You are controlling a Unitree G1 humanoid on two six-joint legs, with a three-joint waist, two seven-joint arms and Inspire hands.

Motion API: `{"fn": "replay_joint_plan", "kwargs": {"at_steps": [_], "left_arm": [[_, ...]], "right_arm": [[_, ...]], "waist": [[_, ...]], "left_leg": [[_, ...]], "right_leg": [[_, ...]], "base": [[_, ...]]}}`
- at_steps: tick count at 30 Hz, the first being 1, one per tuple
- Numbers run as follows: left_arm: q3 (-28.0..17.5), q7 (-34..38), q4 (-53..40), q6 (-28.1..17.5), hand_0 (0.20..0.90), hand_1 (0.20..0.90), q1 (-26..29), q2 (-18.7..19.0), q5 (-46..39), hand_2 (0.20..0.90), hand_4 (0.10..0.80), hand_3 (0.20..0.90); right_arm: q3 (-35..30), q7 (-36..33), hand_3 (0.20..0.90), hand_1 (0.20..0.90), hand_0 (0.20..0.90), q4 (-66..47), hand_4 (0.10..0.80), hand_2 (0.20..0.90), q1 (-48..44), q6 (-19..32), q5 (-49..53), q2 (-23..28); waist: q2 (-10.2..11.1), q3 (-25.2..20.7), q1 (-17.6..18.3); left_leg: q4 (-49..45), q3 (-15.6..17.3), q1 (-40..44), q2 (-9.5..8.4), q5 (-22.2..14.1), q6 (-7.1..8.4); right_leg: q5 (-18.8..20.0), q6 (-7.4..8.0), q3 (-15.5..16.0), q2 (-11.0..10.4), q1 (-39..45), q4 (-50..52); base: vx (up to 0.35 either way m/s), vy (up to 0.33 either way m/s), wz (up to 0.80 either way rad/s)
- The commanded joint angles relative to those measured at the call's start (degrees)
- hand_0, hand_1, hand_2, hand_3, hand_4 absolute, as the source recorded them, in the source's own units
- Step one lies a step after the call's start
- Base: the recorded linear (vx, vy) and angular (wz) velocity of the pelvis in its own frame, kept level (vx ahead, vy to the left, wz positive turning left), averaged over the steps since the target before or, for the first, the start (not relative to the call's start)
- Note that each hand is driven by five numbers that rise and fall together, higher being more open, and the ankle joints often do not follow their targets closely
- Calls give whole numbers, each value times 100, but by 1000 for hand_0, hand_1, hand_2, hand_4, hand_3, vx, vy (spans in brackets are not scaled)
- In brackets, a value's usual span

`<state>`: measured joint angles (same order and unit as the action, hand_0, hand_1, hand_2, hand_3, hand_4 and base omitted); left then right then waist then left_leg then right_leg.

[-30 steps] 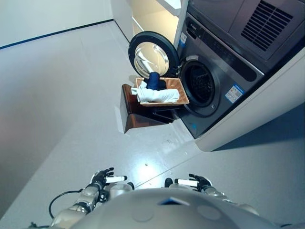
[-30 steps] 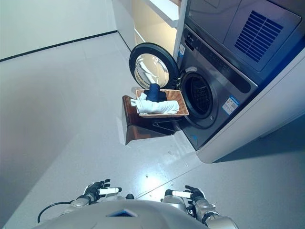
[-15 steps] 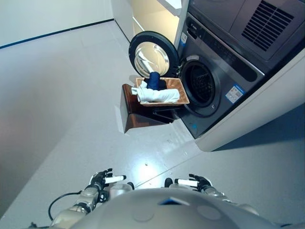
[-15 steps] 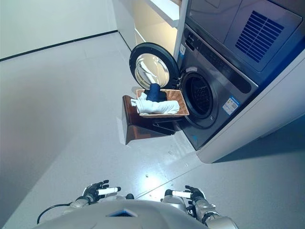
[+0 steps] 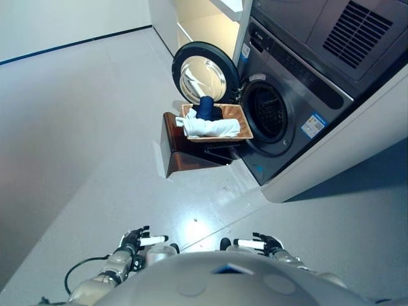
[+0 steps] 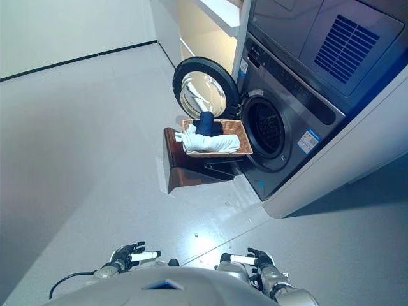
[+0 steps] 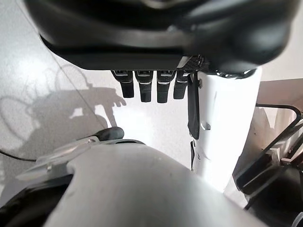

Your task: Pick up the clothes and place them into the washing machine

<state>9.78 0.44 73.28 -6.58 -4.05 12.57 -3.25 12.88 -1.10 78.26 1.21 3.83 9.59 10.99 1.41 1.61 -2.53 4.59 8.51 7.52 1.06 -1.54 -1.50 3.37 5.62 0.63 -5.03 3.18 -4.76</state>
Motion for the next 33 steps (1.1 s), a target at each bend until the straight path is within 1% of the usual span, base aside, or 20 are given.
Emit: {"fn": "replay_joint_plan", "kwargs": {"at_steps": [1, 5, 8, 9, 10, 11, 12, 14, 15, 16, 18, 19, 21, 24, 27, 28, 29, 30, 31, 33], "left_arm": [[-121, 274, 242, -206, 900, 900, 609, -8, 166, 900, 800, 900], [-232, 256, 225, -204, 900, 900, 710, 56, -11, 900, 800, 900], [-197, 181, 487, -16, 900, 900, 798, 84, 121, 900, 800, 900], [-189, 237, 492, -7, 900, 900, 833, 134, 262, 900, 800, 900], [-190, 238, 493, -7, 900, 900, 836, 133, 264, 900, 800, 900], [-200, 264, 423, -32, 900, 900, 868, 202, 263, 900, 800, 900], [-228, 290, 344, -56, 900, 900, 884, 250, 225, 900, 800, 900], [-240, 336, 222, -125, 900, 900, 879, 298, 178, 900, 800, 900], [-174, 386, 162, -182, 900, 900, 932, 301, 207, 900, 800, 900], [-172, 387, 163, -182, 900, 900, 932, 299, 207, 900, 800, 900], [-176, 420, 100, -222, 900, 900, 1033, 271, 92, 900, 800, 900], [-150, 425, 79, -240, 900, 900, 1124, 217, -32, 900, 800, 900], [-132, 437, 78, -245, 900, 900, 1153, 184, -69, 900, 800, 900], [-69, 531, 38, -263, 900, 900, 1131, 140, -155, 900, 800, 900], [71, 585, 46, -268, 900, 900, 1122, 5, -192, 900, 800, 900], [84, 586, 45, -263, 900, 900, 1114, -30, -230, 900, 800, 900], [147, 631, -24, -292, 900, 900, 1154, -100, -351, 900, 800, 900], [147, 631, -24, -291, 900, 900, 1154, -101, -351, 900, 800, 900], [157, 650, -50, -295, 900, 900, 1187, -133, -414, 900, 800, 900], [114, 728, -29, -297, 900, 900, 1224, -146, -524, 900, 800, 900]], "right_arm": [[-55, -94, 900, 900, 900, 306, 800, 900, -523, 64, 179, 207], [-129, -121, 900, 900, 900, 318, 800, 900, -634, 65, 243, 216], [-202, -92, 900, 900, 900, 370, 800, 900, -722, -8, 236, 278], [-253, -80, 900, 900, 900, 389, 800, 900, -760, -34, 247, 298], [-253, -80, 900, 900, 900, 389, 800, 900, -764, -34, 247, 299], [-276, -72, 900, 900, 900, 367, 800, 900, -792, -38, 286, 308], [-303, -75, 900, 900, 900, 337, 800, 900, -797, -24, 343, 311], [-339, -97, 900, 900, 900, 340, 800, 900, -732, -14, 428, 309], [-394, -115, 900, 900, 900, 418, 800, 900, -668, -9, 552, 301], [-395, -115, 900, 900, 900, 419, 800, 900, -667, -8, 553, 304], [-434, -136, 900, 900, 900, 438, 800, 900, -625, 8, 609, 304], [-453, -172, 900, 900, 900, 416, 800, 900, -621, 2, 653, 302], [-439, -180, 900, 900, 900, 400, 800, 900, -619, -8, 637, 297], [-396, -175, 900, 900, 900, 295, 800, 900, -535, 42, 799, 253], [-272, -217, 900, 900, 900, 193, 800, 900, -501, 117, 929, 207], [-248, -221, 900, 900, 900, 149, 800, 900, -489, 135, 945, 220], [-134, -251, 900, 900, 900, 21, 800, 900, -539, 184, 950, 285], [-133, -251, 900, 900, 900, 20, 800, 900, -539, 184, 950, 286], [-94, -269, 900, 900, 900, -17, 800, 900, -553, 203, 945, 311], [-48, -304, 900, 900, 900, -97, 800, 900, -587, 229, 949, 351]], "waist": [[-23, 195, -3], [-45, 337, 1], [-117, 441, 77], [-156, 512, 136], [-148, 519, 129], [-168, 579, 154], [-174, 634, 178], [-135, 637, 221], [-121, 640, 260], [-131, 650, 266], [-38, 664, 335], [28, 677, 418], [45, 651, 454], [162, 467, 514], [137, 246, 572], [96, 204, 582], [71, 200, 577], [66, 196, 588], [70, 213, 569], [115, 297, 533]], "left_leg": [[-312, -336, -358, -164, -389, 60], [-467, -344, -472, -181, -457, -43], [-618, -369, -446, -155, -575, -153], [-683, -380, -369, -122, -660, -221], [-691, -371, -369, -132, -669, -224], [-724, -405, -313, -102, -702, -240], [-740, -404, -273, -98, -722, -245], [-695, -437, -147, -160, -806, -234], [-649, -488, -10, -163, -919, -168], [-651, -496, 3, -155, -928, -167], [-648, -592, 153, -225, -1082, -72], [-624, -693, 345, -220, -1247, 24], [-604, -725, 479, -188, -1329, 55], [-503, -824, 831, -26, -1427, 180], [-585, -940, 912, 301, -1412, 343], [-814, -990, 835, 395, -1322, 396], [-1626, -1079, 467, 473, -1023, 499], [-1657, -1091, 443, 478, -1039, 502], [-2202, -1146, 178, 491, -843, 553], [-3241, -1237, -286, 519, -274, 656]], "right_leg": [[-281, 41, 66, 25, -380, 720], [-392, 93, 47, 62, -765, 1389], [-318, 271, 96, 74, -1177, 2307], [-244, 324, 71, 127, -1392, 2852], [-264, 327, 59, 119, -1407, 2887], [-270, 328, 58, 209, -1553, 3149], [-281, 314, 51, 226, -1699, 3296], [-338, 272, 36, 111, -1781, 2933], [-246, 286, 40, -135, -1949, 2436], [-252, 286, 51, -131, -1930, 2434], [81, 382, 38, -489, -2054, 1510], [435, 498, -3, -701, -2077, 792], [544, 543, -74, -712, -2092, 620], [639, 520, -397, -444, -1874, 636], [542, 351, -327, -66, -1679, 649], [488, 296, -273, 43, -1612, 656], [365, 133, -209, 197, -1423, 583], [365, 131, -197, 198, -1427, 581], [299, 42, -144, 236, -1271, 488], [162, -153, -88, 319, -887, 319]], "base": [[-40, 90, -2], [-40, 106, -7], [39, 162, -28], [67, 151, -25], [78, 122, -19], [44, 64, -7], [88, 81, -14], [199, 19, -16], [225, -36, 14], [261, -85, 33], [315, -138, 28], [317, -139, 19], [282, -120, 26], [299, -172, 21], [279, -233, 52], [329, -311, 15], [225, -244, 4], [187, -238, 6], [111, -156, 0], [180, -238, 8]]}}
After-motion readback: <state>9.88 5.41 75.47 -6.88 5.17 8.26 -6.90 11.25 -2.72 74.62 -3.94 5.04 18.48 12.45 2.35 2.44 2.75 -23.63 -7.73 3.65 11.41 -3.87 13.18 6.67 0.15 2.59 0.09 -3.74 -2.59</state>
